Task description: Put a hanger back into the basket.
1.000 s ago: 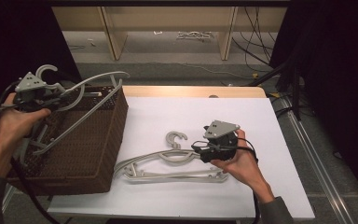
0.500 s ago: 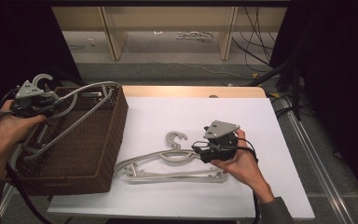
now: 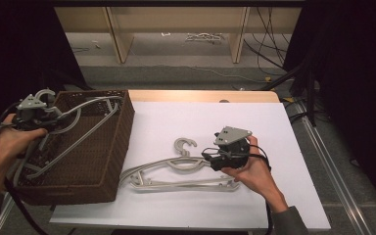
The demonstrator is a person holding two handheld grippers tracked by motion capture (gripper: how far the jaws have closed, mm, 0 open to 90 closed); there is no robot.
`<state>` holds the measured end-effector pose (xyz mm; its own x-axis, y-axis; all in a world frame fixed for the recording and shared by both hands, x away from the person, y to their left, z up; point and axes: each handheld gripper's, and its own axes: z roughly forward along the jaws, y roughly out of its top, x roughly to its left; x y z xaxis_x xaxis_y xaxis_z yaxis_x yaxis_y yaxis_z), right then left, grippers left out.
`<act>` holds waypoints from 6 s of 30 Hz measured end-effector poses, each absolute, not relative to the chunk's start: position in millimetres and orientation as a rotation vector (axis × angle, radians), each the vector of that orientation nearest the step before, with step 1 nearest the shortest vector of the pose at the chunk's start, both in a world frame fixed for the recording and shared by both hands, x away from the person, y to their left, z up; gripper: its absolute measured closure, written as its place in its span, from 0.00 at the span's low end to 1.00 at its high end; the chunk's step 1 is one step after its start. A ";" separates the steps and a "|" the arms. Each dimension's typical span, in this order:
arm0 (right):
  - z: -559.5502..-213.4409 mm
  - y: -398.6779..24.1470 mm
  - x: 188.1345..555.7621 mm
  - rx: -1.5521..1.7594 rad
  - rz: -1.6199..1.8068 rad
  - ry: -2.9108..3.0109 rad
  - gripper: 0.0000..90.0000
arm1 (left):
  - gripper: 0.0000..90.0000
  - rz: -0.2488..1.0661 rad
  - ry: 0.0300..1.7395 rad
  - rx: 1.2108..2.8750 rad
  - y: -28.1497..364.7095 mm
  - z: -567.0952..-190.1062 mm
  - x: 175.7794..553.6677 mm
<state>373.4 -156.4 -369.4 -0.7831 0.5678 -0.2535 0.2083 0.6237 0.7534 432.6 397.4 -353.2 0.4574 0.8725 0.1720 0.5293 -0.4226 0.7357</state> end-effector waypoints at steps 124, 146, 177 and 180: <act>-454.6 -161.6 424.2 0.798 0.703 2.691 0.54 | 0.23 0.579 0.627 1.921 158.3 -441.9 290.0; -464.7 -144.1 441.8 0.603 0.621 2.852 0.82 | 0.26 0.571 0.631 1.940 158.3 -443.3 290.7; -411.4 -146.3 399.7 0.291 0.583 2.689 0.91 | 0.25 0.528 0.684 1.921 161.0 -439.2 307.6; -407.7 -145.0 393.7 0.270 0.577 2.683 0.91 | 0.24 0.538 0.700 1.929 154.9 -434.3 321.2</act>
<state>393.7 -145.0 -407.7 -0.9088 0.2617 -0.3251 0.1051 0.8973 0.4287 321.2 154.9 -434.3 0.7360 0.6733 0.0698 0.2410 -0.3570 0.9025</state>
